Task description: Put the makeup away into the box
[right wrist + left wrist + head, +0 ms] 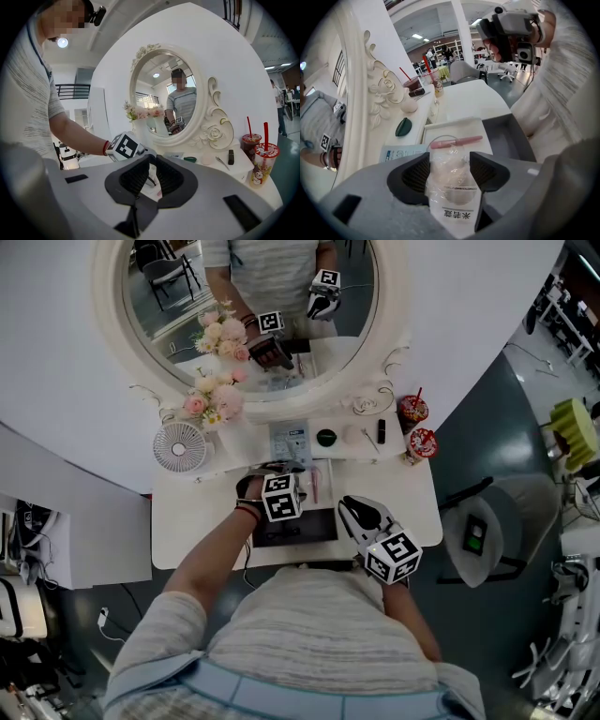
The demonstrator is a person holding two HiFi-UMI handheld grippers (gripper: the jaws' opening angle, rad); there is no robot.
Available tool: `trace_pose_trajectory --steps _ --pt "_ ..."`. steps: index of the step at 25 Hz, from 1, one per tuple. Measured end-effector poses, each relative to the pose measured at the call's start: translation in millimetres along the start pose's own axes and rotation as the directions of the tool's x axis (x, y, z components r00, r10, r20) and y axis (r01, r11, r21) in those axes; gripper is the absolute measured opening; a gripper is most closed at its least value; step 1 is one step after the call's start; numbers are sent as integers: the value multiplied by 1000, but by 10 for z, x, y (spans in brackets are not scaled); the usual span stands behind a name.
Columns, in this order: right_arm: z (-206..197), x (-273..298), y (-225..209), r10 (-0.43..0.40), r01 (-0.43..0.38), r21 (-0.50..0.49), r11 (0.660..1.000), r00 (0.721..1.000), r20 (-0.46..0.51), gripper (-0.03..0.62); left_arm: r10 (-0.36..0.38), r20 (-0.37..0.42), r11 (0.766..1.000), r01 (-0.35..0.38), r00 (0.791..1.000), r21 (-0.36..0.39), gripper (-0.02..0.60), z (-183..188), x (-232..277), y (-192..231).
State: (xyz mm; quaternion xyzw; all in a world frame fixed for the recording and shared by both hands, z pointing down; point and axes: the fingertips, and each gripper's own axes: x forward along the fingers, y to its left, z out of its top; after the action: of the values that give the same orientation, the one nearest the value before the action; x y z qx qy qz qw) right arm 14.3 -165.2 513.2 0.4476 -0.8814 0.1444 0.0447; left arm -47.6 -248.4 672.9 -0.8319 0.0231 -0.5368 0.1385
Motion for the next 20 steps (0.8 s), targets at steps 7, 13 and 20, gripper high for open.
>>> trace_pose_trajectory --steps 7,13,20 --pt "11 -26 -7 -2 2 -5 1000 1000 1 11 8 27 998 -7 1000 -56 249 6 4 21" --pt "11 -45 -19 -7 7 -8 1000 1000 -4 11 24 48 995 -19 999 -100 206 21 -36 56" --pt "14 -12 0 -1 1 -15 1000 1000 -7 11 39 64 993 -32 997 -114 184 35 -87 52"
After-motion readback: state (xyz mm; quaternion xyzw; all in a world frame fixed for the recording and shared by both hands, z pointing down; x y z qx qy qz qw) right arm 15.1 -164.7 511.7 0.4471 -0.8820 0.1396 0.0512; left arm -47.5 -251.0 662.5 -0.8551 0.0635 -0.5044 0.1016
